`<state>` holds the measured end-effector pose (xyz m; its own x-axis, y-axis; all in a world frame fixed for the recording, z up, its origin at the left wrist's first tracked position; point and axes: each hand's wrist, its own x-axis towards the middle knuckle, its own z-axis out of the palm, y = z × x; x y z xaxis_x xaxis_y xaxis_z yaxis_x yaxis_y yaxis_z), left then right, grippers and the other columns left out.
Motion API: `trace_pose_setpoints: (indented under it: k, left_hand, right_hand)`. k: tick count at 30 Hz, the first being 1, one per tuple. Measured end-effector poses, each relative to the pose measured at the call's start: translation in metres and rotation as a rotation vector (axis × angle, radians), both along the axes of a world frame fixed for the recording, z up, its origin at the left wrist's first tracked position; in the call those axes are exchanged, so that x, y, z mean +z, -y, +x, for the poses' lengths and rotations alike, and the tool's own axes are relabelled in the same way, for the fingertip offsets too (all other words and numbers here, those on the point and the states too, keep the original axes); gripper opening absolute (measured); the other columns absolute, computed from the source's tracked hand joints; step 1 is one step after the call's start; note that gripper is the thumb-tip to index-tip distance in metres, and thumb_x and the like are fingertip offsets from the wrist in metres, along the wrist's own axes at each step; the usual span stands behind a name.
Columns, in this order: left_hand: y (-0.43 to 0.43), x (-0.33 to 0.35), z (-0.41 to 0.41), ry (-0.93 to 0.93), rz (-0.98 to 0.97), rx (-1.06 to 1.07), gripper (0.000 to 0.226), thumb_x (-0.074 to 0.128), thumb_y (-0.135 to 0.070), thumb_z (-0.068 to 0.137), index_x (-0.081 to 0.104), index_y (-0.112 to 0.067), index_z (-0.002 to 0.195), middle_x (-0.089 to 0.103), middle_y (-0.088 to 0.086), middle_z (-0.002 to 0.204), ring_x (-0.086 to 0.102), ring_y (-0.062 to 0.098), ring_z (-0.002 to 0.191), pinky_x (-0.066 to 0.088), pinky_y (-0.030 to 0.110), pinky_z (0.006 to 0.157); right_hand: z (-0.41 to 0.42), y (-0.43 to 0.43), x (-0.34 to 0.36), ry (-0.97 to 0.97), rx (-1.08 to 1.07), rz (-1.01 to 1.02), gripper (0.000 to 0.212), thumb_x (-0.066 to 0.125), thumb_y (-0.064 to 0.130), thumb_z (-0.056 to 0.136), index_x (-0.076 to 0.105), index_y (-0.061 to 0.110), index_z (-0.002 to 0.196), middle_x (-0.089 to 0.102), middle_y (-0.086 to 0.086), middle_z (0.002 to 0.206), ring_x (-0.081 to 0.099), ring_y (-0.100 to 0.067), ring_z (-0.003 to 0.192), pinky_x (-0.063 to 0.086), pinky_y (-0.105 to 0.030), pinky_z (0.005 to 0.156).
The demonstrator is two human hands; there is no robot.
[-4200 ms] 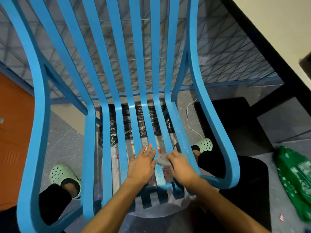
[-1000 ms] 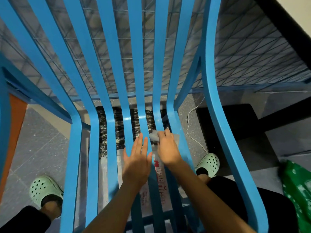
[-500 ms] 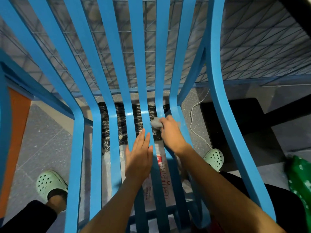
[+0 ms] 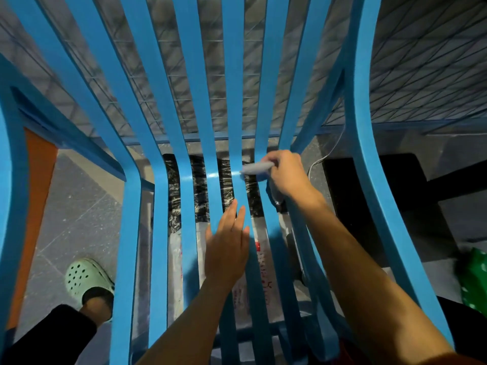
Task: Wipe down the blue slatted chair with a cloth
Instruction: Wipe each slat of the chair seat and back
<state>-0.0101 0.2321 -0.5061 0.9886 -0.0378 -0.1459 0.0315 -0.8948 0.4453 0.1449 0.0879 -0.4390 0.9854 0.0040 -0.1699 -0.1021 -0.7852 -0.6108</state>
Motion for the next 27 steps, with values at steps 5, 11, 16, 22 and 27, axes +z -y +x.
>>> trace_pose_setpoints:
  k: [5, 11, 16, 22, 27]
  left_hand:
    - [-0.001, 0.0, -0.002, -0.002, 0.01, -0.001, 0.049, 0.024, -0.038, 0.102, 0.03, -0.026, 0.149, 0.017, -0.008, 0.16, 0.026, 0.011, 0.144, 0.031, 0.05, 0.109]
    - [0.001, 0.001, 0.001, -0.005, 0.01, -0.003, 0.049, 0.025, -0.037, 0.102, 0.03, -0.025, 0.149, 0.016, -0.009, 0.16, 0.023, 0.009, 0.145, 0.03, 0.05, 0.109]
    - [0.0, 0.002, -0.001, 0.007, 0.046, 0.007, 0.048, 0.028, -0.034, 0.101, 0.036, -0.022, 0.147, 0.023, -0.005, 0.159, 0.031, 0.011, 0.142, 0.038, 0.05, 0.103]
    - [0.002, 0.003, 0.0, 0.002, 0.042, 0.007, 0.049, 0.025, -0.036, 0.101, 0.035, -0.024, 0.148, 0.023, -0.006, 0.159, 0.032, 0.009, 0.142, 0.038, 0.051, 0.104]
    - [0.001, 0.002, -0.001, 0.019, 0.067, 0.006, 0.047, 0.031, -0.034, 0.101, 0.039, -0.022, 0.146, 0.027, -0.005, 0.158, 0.036, 0.011, 0.139, 0.043, 0.047, 0.1]
  right_hand:
    - [0.0, -0.013, 0.005, 0.065, -0.006, 0.041, 0.041, 0.043, -0.019, 0.084, 0.066, -0.006, 0.115, 0.065, -0.018, 0.117, 0.06, -0.026, 0.11, 0.032, -0.007, 0.095]
    - [0.004, 0.003, 0.015, -0.107, 0.012, -0.045, 0.04, 0.046, -0.014, 0.085, 0.075, 0.007, 0.104, 0.069, -0.016, 0.11, 0.063, -0.023, 0.099, 0.042, -0.015, 0.088]
    - [-0.015, -0.008, 0.008, -0.106, 0.002, 0.008, 0.035, 0.049, -0.011, 0.089, 0.071, 0.004, 0.112, 0.068, -0.016, 0.116, 0.061, -0.026, 0.111, 0.038, -0.01, 0.088]
    - [-0.002, 0.001, 0.03, -0.202, 0.064, -0.079, 0.033, 0.057, -0.008, 0.086, 0.075, 0.012, 0.105, 0.069, -0.012, 0.112, 0.063, -0.024, 0.105, 0.043, -0.017, 0.086]
    - [-0.014, -0.01, 0.019, -0.026, 0.003, -0.037, 0.041, 0.047, -0.016, 0.087, 0.069, 0.004, 0.115, 0.067, -0.012, 0.119, 0.062, -0.019, 0.104, 0.041, -0.013, 0.091]
